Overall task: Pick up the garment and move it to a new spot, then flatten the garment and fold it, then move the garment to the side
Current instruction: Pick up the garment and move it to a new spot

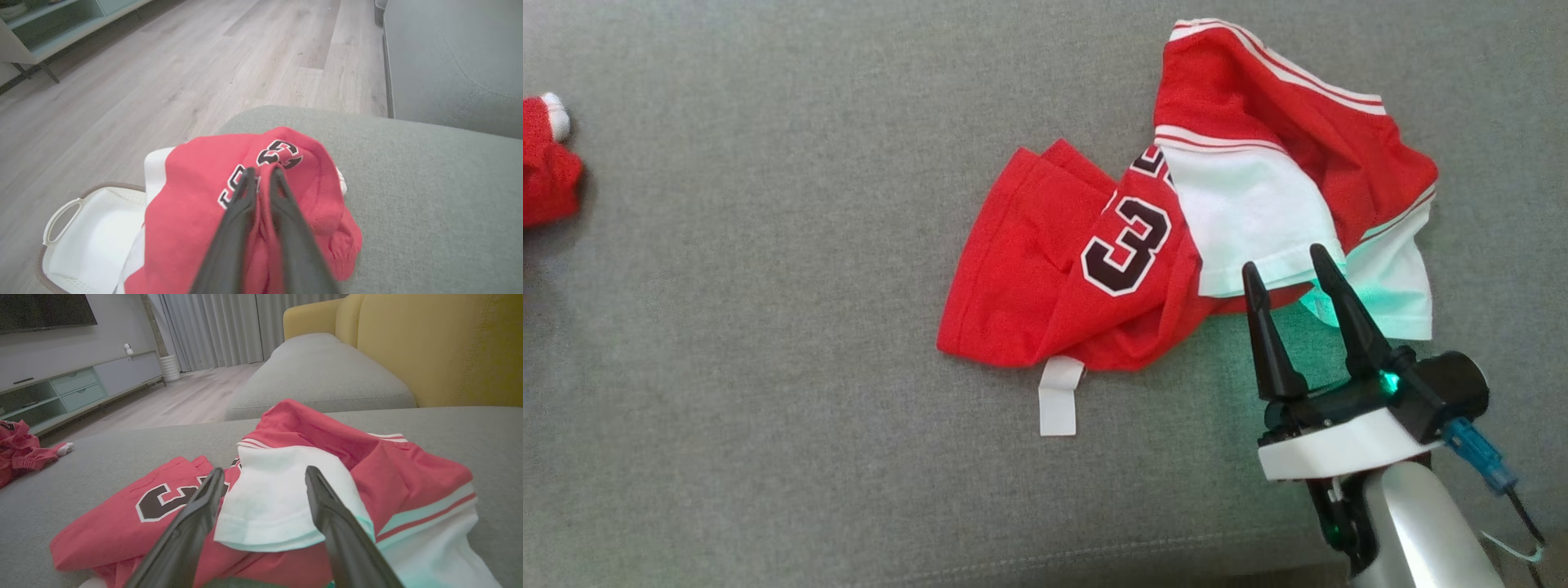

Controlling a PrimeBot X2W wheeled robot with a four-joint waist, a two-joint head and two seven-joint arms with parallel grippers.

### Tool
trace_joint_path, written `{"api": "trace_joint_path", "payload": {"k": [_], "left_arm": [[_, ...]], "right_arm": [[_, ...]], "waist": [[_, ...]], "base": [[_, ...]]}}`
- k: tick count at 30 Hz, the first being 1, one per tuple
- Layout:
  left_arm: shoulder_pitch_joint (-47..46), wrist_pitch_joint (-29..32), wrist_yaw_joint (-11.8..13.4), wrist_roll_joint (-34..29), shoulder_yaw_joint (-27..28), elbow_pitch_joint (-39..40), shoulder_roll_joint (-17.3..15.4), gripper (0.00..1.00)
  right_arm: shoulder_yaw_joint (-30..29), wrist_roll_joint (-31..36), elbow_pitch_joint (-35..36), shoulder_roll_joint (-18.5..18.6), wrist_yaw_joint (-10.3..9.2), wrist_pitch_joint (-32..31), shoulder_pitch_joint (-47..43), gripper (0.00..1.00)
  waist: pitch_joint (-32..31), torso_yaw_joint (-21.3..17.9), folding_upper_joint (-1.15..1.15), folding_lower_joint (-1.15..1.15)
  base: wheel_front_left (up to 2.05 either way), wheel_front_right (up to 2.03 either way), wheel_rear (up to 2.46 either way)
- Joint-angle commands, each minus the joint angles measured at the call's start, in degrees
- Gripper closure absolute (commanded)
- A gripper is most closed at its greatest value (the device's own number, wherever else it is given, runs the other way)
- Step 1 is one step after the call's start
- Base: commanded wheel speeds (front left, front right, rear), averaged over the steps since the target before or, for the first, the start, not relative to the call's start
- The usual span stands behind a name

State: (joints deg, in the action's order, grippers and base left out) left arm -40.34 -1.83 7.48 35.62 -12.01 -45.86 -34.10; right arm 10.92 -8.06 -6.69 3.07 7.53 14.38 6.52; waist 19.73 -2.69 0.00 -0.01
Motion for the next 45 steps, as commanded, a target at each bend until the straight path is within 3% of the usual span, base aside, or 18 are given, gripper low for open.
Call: {"api": "trace_joint_path", "payload": {"k": [1,7,14,21,26,38,45], "left_arm": [[-3.79,-1.85,-0.47,-0.26,1.92,0.71,-3.24,0.0],[-5.95,-6.86,-2.44,-2.2,-0.53,5.16,-1.28,0.0],[-1.39,-6.87,-3.95,-2.25,-4.89,18.78,3.94,0.0],[10.11,-6.28,-0.78,-2.29,-8.92,34.47,8.24,0.0],[20.02,-8.52,2.46,-2.8,-11.32,41.14,10.87,0.0],[38.67,-13.06,8.3,-6.43,-12.54,43.11,17.04,0.0],[42.53,-13.15,7.78,-12.44,-9.65,45.06,19.88,0.0]], "right_arm": [[1.53,0.24,1.37,0.48,-0.04,0.62,0.38,0.0],[1.05,0.08,1.19,0.34,-0.04,0.62,-0.92,0.0],[-0.1,0.36,1.6,0.18,-0.04,0.62,-2.77,0.0],[-1.24,0.87,1.96,0.17,-0.04,0.62,-4.03,0.0],[-2.06,0.99,1.93,0.37,-0.04,0.62,-5.26,0.0],[-4.68,2.4,0.6,0.73,-0.04,0.62,-8.54,0.0],[-5.76,3.28,-0.12,0.74,-0.04,0.62,-9.61,0.0]], "waist": [[-1.26,0.29,0.0,0.01],[-5.34,1.21,0.0,0.01],[-10.13,1.49,0.0,0.01],[-12.45,0.04,0.0,0.01],[-13.47,-1.24,0.0,0.01],[-16.2,-0.8,0.0,0.01],[-16.97,0.82,0.0,0.01]], "base": [[0.0,0.0,0.0],[0.0,0.0,0.0],[0.0,0.0,0.0],[0.0,0.0,0.0],[0.0,0.0,0.0],[0.0,0.0,0.0],[0.0,0.0,0.0]]}}
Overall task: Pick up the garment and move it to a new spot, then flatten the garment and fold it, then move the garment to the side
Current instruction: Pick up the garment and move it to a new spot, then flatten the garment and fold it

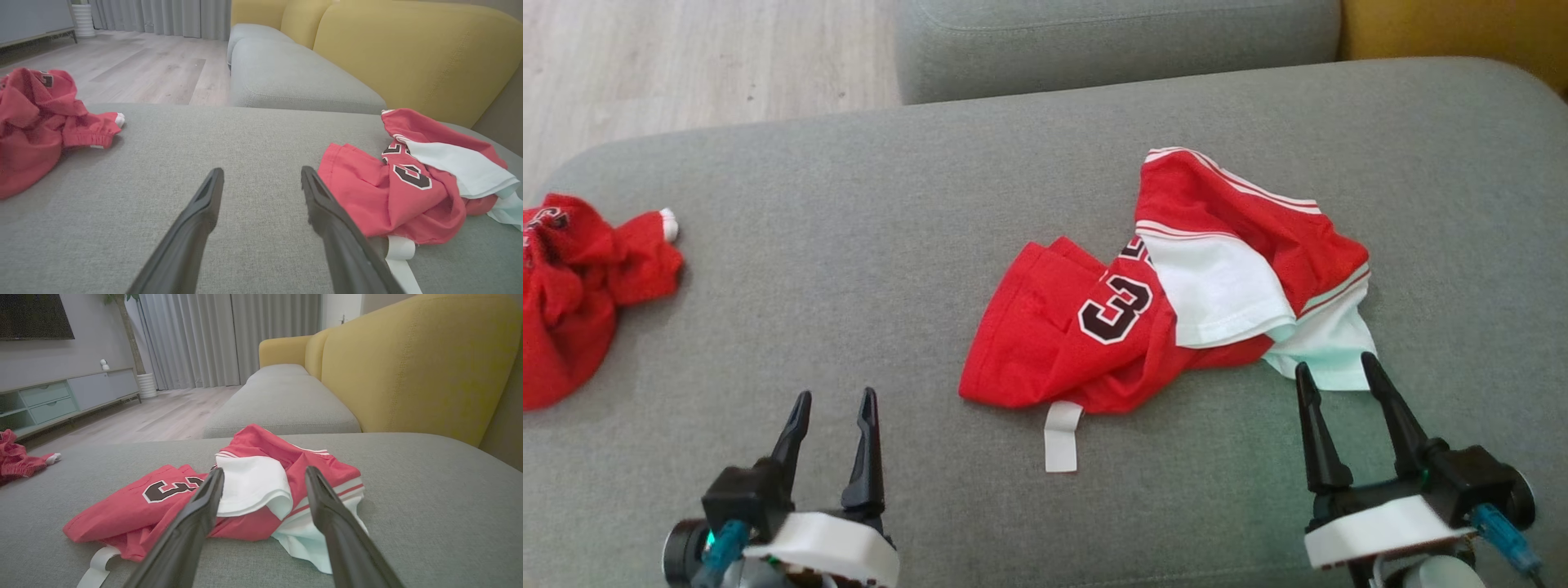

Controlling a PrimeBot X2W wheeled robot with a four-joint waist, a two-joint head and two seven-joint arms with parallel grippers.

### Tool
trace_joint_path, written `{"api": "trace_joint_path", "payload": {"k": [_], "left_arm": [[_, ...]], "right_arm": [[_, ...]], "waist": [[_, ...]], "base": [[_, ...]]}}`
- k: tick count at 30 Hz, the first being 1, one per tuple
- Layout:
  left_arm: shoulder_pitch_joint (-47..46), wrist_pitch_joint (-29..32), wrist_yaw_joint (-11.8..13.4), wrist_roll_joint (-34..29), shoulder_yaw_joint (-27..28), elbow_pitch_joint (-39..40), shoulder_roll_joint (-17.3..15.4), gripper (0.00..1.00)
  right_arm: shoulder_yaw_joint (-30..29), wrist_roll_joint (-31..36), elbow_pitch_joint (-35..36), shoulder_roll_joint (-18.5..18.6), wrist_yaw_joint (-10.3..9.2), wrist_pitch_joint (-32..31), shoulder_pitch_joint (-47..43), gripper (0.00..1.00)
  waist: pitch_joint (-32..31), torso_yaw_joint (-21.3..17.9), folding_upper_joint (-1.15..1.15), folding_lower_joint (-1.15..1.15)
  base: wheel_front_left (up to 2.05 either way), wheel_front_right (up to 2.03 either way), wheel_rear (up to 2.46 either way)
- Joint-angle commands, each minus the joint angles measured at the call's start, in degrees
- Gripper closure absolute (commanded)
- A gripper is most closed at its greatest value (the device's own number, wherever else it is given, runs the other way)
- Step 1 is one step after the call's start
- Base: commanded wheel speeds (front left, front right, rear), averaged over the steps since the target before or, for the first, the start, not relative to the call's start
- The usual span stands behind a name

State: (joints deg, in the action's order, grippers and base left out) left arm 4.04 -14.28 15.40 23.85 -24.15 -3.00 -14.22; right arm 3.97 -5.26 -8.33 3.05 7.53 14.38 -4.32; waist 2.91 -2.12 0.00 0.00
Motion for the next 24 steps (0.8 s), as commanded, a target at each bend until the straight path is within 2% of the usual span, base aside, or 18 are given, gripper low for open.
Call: {"api": "trace_joint_path", "payload": {"k": [1,12,24], "left_arm": [[-1.45,-0.7,-0.53,-1.74,3.05,2.47,0.42,0.0],[2.31,-0.71,-5.87,-8.9,9.52,2.4,4.45,0.0],[4.17,-0.72,-10.45,-12.11,15.17,0.7,7.68,0.0]], "right_arm": [[1.11,0.65,1.42,0.76,-0.04,0.62,1.17,0.0],[-0.15,1.0,0.79,0.72,-0.04,0.62,0.5,0.0],[-0.26,0.91,0.16,1.19,-0.04,0.62,0.83,0.0]], "waist": [[-0.24,0.39,0.0,0.0],[-1.79,1.05,0.0,0.0],[-2.41,1.98,0.0,0.0]], "base": [[0.0,0.0,0.0],[0.0,0.0,0.0],[0.0,0.0,0.0]]}}
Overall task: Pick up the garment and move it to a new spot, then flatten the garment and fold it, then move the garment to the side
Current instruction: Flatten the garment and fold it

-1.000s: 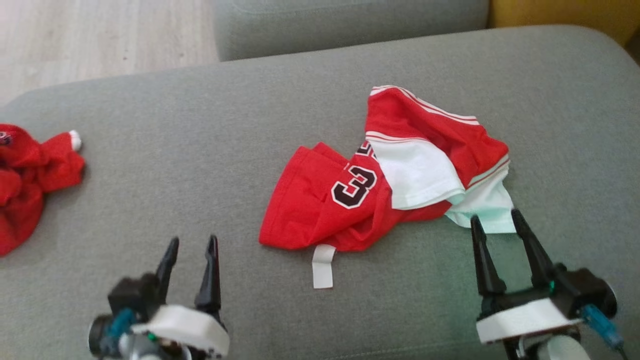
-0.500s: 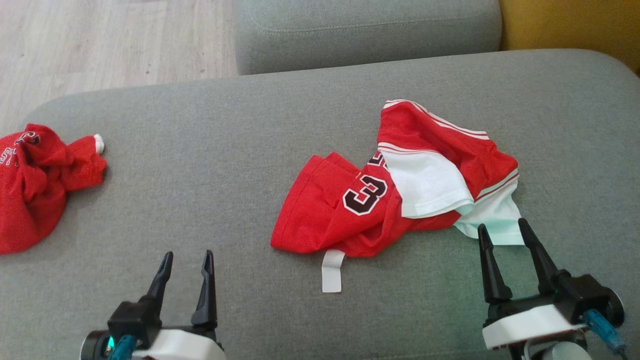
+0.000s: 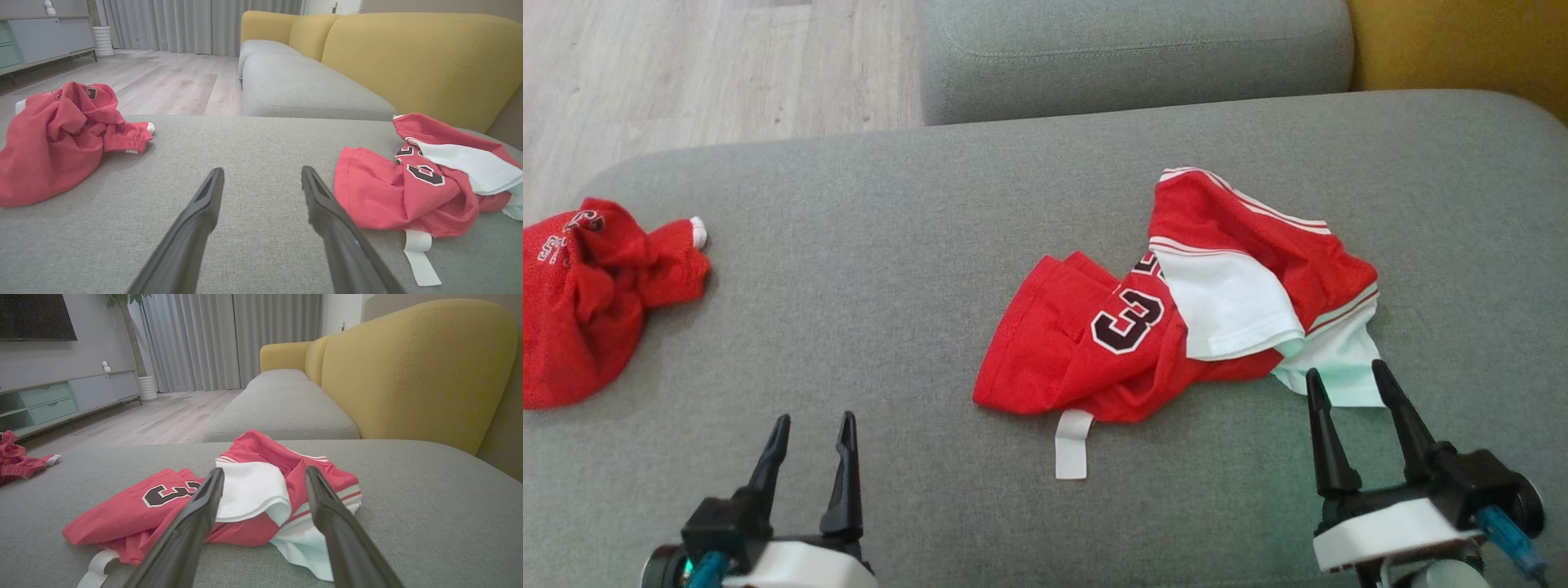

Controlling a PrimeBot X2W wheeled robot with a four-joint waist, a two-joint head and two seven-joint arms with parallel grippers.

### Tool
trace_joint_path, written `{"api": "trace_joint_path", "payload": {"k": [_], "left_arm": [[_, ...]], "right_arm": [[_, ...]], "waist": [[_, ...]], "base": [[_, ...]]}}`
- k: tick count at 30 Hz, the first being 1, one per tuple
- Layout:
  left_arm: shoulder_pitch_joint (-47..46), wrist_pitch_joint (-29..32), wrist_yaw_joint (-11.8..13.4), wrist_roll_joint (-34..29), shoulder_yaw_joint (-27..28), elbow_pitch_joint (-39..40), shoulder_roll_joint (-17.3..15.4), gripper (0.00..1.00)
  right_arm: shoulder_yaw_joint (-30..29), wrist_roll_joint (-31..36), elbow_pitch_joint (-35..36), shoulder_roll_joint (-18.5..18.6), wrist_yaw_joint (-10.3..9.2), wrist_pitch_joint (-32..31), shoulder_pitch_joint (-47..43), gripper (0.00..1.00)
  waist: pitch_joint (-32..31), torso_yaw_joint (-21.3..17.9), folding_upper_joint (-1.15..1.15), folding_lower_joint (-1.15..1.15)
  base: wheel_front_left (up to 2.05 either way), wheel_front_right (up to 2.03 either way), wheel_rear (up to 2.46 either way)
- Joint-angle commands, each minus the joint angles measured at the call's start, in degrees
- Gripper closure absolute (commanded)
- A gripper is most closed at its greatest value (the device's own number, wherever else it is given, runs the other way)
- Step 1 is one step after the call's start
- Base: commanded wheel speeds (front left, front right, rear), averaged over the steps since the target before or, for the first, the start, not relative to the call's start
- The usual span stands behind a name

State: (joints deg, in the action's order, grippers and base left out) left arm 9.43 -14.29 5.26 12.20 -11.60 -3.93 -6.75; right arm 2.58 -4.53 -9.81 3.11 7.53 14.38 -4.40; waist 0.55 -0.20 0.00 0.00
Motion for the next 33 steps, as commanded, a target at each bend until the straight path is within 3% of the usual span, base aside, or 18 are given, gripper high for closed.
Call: {"api": "trace_joint_path", "payload": {"k": [1,12,33], "left_arm": [[-1.13,-0.71,-0.6,-0.63,2.91,1.55,0.47,0.0],[-0.61,-0.71,-3.3,-2.62,5.76,1.15,2.58,0.0],[-0.52,-0.71,-4.77,-3.97,7.65,0.99,3.65,0.0]], "right_arm": [[1.19,0.18,1.59,1.12,-0.04,0.62,0.87,0.0],[1.83,0.14,1.52,1.19,-0.04,0.62,0.86,0.0],[2.12,-0.13,1.47,1.09,-0.04,0.62,0.97,0.0]], "waist": [[-0.08,0.1,0.0,0.0],[0.18,-0.1,0.0,0.0],[-0.14,-0.26,0.0,0.0]], "base": [[0.0,0.0,0.0],[0.0,0.0,0.0],[0.0,0.0,0.0]]}}
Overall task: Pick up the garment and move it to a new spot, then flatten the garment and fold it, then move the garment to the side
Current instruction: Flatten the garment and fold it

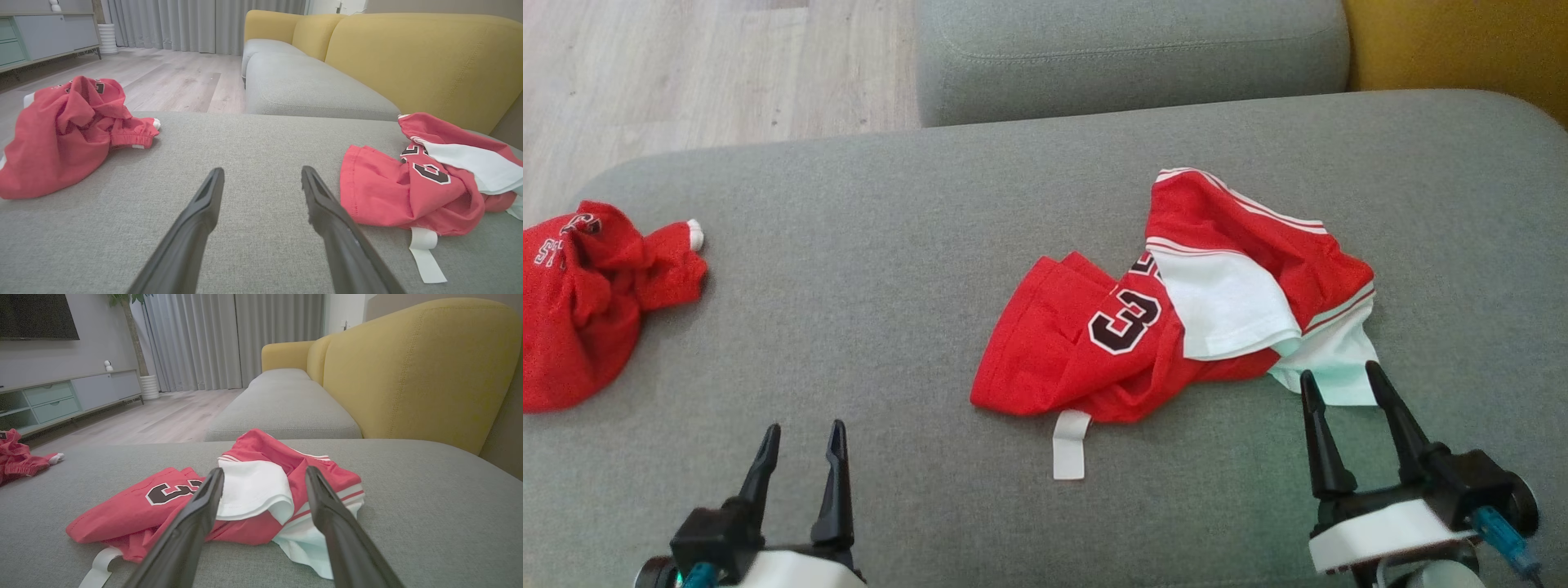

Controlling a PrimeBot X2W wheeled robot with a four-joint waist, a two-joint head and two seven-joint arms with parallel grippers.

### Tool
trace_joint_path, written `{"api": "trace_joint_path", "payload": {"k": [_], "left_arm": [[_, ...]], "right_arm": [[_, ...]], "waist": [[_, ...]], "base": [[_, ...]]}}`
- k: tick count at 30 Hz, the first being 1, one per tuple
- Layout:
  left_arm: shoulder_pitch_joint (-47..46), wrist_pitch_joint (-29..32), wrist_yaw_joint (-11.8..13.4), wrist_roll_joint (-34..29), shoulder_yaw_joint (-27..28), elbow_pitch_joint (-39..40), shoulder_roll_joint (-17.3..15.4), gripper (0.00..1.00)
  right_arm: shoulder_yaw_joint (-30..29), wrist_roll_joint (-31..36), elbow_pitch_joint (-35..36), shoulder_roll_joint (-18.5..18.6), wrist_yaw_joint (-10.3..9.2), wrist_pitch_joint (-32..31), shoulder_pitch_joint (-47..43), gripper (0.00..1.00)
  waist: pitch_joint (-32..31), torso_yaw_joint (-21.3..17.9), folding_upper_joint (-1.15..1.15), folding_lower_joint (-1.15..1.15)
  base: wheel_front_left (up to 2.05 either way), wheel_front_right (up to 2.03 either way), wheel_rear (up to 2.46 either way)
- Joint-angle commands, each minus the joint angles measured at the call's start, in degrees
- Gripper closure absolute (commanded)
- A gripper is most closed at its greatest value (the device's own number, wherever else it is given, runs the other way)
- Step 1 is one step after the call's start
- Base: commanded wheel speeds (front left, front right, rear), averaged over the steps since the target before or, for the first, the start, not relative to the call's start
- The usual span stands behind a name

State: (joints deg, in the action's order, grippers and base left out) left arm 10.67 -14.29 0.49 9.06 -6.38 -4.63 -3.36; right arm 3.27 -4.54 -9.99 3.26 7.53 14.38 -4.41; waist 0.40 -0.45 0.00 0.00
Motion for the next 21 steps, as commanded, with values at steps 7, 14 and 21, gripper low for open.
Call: {"api": "trace_joint_path", "payload": {"k": [7,14,21], "left_arm": [[-3.06,-0.71,-1.9,-1.63,-1.19,1.07,0.38,0.0],[-10.34,2.54,-5.19,-1.75,-10.88,-5.49,0.45,0.0],[-20.07,7.49,-6.04,0.0,-18.97,-13.74,0.47,0.0]], "right_arm": [[1.7,-0.17,1.7,0.97,-0.04,0.62,1.35,0.0],[2.59,-0.25,2.29,1.01,-0.04,0.62,2.61,0.0],[3.72,-0.68,2.83,0.77,-0.04,0.62,4.46,0.0]], "waist": [[0.37,-0.58,0.0,0.0],[2.34,-2.28,0.0,0.0],[5.58,-5.25,0.0,0.0]], "base": [[0.0,0.0,0.0],[0.0,0.0,0.0],[0.0,0.0,0.0]]}}
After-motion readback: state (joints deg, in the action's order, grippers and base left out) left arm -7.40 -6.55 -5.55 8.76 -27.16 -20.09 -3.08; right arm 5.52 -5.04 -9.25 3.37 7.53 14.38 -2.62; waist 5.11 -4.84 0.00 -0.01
